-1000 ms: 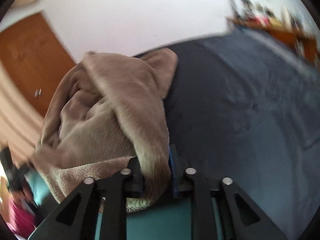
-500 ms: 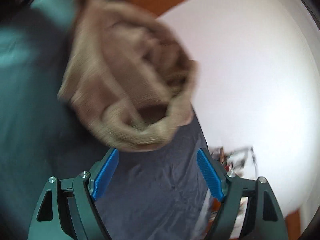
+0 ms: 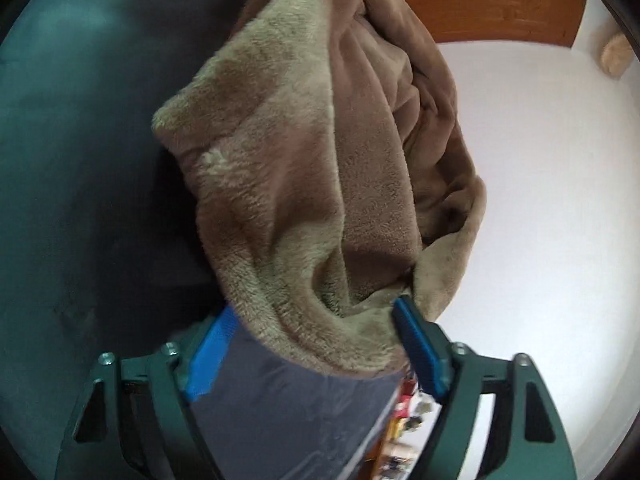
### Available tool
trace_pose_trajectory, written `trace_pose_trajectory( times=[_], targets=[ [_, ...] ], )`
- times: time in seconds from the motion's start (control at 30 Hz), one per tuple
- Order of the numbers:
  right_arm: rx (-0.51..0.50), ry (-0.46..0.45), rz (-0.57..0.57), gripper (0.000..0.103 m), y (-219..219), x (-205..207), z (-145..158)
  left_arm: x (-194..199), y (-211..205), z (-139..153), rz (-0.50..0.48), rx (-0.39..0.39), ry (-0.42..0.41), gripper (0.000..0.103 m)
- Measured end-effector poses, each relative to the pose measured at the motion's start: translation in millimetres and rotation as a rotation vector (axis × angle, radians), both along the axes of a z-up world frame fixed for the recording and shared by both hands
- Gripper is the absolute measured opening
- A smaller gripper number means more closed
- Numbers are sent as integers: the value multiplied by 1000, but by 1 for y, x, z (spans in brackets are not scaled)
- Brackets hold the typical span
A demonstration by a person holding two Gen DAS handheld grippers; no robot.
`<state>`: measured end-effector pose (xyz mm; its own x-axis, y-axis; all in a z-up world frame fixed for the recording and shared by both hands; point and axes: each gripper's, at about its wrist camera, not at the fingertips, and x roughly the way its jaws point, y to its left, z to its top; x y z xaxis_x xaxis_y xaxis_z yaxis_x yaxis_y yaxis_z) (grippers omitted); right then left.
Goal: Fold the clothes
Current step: 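Grasp another fleece edge with the right gripper while the left gripper holds its edge, then lift both gripped fleece edges up off the bed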
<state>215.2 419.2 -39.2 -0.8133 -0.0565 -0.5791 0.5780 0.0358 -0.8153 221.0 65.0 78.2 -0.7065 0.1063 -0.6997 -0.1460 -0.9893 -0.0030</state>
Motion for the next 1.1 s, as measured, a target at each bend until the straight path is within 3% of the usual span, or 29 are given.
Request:
trace_pose_trajectory(
  times=[0.03,0.07,0.17,0.23,0.37,0.5,0.73,0.97,1.1],
  targets=[
    [-29,-56,-45,69,-1,-9,4,0,1,0,-3,-3,0,16],
    [-69,-112,-89,52,-2,-19,8,0,1,0,-5,-6,0,16],
    [-251,-276,-218,16,1,-46,24,-1,4,-1,-13,-16,-1,16],
    [-429,-362,-283,11,8,-60,41,0,4,0,-14,-15,-1,16],
    [-835,-502,-385,10,29,-82,80,0,3,1,-14,-13,2,16],
    [-1083,-559,-426,10,51,-79,94,-2,4,1,-13,-11,4,16],
    [-1098,-444,-446,10,45,-71,85,0,8,-1,-15,-21,10,16],
    [-1280,-322,-477,10,52,-71,97,7,20,4,-48,-45,22,16],
    [-1362,-272,-502,10,60,-71,108,19,32,7,-99,-110,71,16]
  ],
)
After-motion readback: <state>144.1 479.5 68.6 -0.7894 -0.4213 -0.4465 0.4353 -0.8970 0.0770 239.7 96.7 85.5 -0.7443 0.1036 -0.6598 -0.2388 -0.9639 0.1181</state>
